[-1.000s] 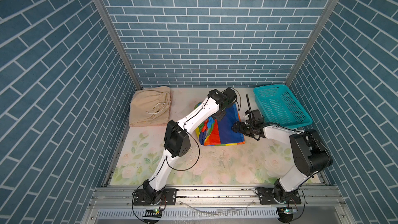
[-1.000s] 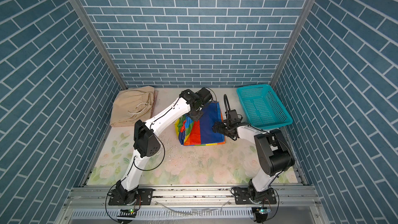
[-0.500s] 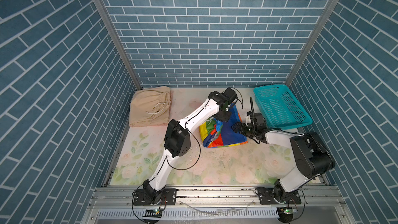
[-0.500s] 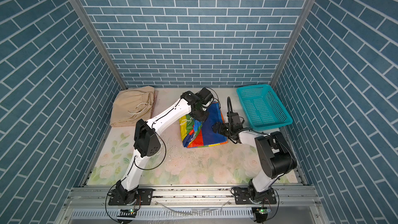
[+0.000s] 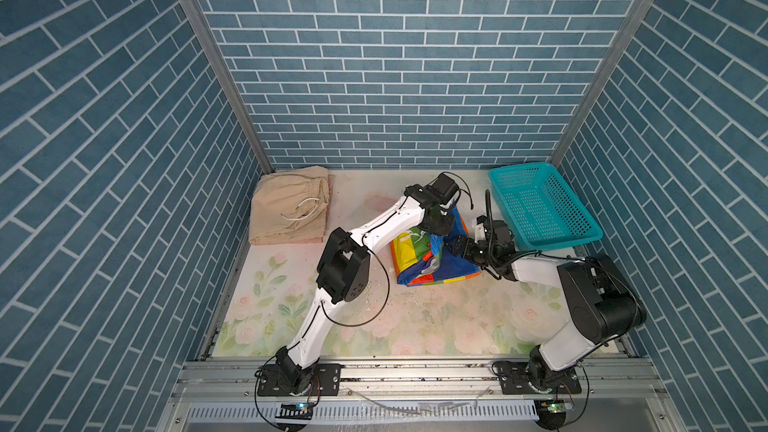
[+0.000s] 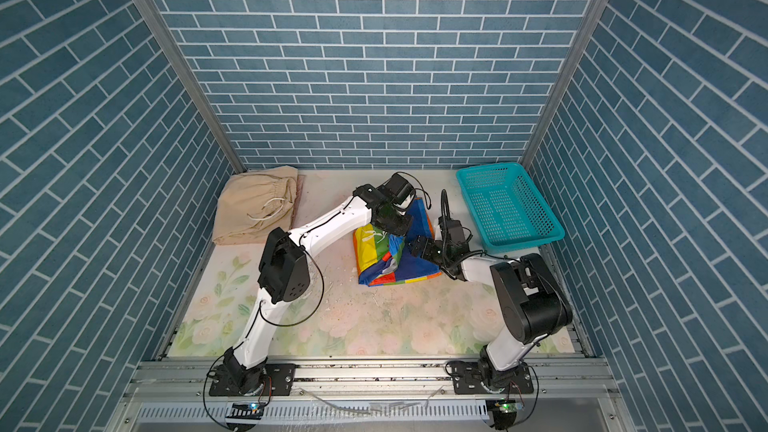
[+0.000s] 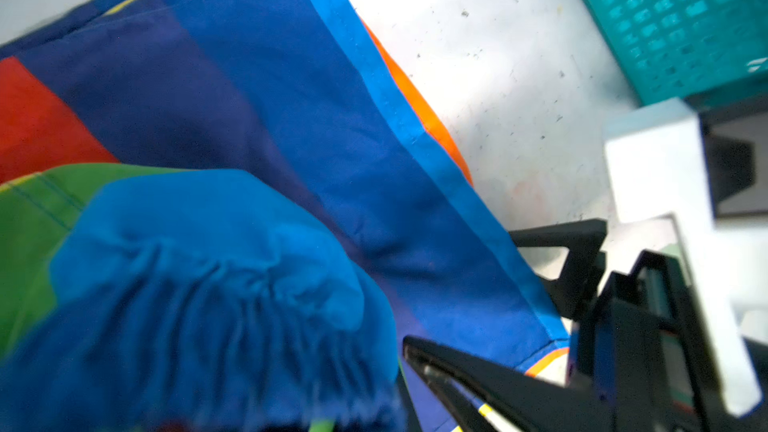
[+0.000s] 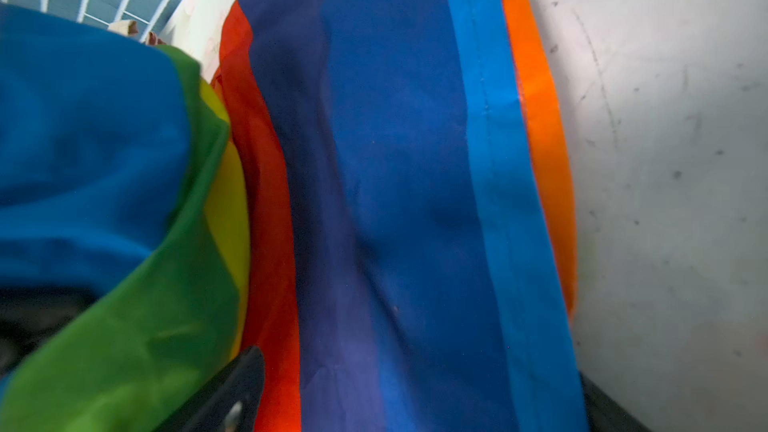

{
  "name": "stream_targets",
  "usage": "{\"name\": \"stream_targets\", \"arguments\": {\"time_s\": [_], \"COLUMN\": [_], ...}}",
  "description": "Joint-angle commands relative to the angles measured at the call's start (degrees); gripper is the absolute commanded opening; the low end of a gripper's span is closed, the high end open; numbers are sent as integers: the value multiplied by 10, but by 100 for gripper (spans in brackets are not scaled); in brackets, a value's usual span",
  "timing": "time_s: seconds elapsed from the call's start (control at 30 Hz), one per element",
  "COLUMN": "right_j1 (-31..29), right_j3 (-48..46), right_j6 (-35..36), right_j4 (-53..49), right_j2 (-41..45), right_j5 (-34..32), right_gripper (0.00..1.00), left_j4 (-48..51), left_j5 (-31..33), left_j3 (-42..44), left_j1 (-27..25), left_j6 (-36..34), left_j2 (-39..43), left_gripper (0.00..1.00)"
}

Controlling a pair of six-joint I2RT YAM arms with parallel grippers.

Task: Fold and stack the shorts

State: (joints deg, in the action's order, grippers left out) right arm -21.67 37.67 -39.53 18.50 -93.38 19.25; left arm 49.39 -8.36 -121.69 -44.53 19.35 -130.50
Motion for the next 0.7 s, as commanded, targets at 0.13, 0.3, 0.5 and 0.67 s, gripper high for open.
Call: {"name": "stream_targets", "arguments": {"time_s": [0.13, 0.3, 0.5, 0.67], "right_j1": [-1, -1, -1, -1], "right_j3": [-37, -46, -43, -21], "right_j6": [-43, -43, -17, 25], "right_j4": [-41, -54, -132, -238], "right_j2": [-21, 18, 122, 225], "right_j5": [19, 18, -6, -53], "right_gripper": [99, 98, 98, 98], "left_j4": [-57, -115, -178, -237], "left_j5": [-31, -64, -107, -125], "left_j3": [9, 40, 68, 131], "left_j1": [3, 16, 21, 43], "left_j6": [24, 45, 53, 59], "left_j2": [-8, 1, 47, 141], "left_gripper": [5, 25, 64, 99]}}
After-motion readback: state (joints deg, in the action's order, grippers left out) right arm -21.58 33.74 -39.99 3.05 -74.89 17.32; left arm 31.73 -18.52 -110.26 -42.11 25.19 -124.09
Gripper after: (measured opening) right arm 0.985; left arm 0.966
